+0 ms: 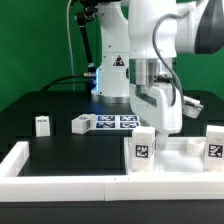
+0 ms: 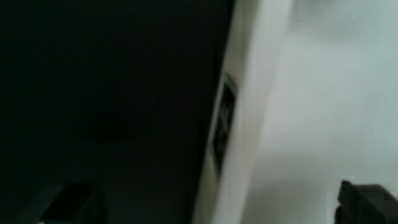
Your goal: Assemble square table
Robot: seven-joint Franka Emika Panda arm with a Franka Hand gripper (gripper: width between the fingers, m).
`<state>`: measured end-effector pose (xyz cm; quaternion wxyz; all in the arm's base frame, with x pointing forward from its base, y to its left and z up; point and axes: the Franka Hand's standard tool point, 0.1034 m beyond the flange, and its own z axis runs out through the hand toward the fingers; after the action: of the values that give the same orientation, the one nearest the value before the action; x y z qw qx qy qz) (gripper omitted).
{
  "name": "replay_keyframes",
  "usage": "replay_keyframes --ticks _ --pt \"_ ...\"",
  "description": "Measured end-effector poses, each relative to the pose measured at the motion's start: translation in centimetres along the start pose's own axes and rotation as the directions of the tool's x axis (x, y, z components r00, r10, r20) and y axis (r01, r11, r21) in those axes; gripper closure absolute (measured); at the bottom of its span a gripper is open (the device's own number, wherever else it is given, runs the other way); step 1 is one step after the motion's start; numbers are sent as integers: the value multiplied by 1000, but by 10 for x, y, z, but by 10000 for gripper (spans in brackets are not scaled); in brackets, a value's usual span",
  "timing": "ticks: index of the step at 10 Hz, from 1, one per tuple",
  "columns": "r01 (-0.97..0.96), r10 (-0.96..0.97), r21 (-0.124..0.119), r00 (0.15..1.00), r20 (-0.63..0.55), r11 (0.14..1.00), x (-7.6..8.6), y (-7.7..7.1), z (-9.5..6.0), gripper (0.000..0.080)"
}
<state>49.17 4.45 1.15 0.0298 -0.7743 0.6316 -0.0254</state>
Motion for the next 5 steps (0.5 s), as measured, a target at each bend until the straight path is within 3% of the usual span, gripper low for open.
replay_keyframes --ticks 3,5 --pt "-1 1 0 1000 -1 1000 1 0 0 181" --pt "0 0 -1 1000 -1 1000 1 0 0 498"
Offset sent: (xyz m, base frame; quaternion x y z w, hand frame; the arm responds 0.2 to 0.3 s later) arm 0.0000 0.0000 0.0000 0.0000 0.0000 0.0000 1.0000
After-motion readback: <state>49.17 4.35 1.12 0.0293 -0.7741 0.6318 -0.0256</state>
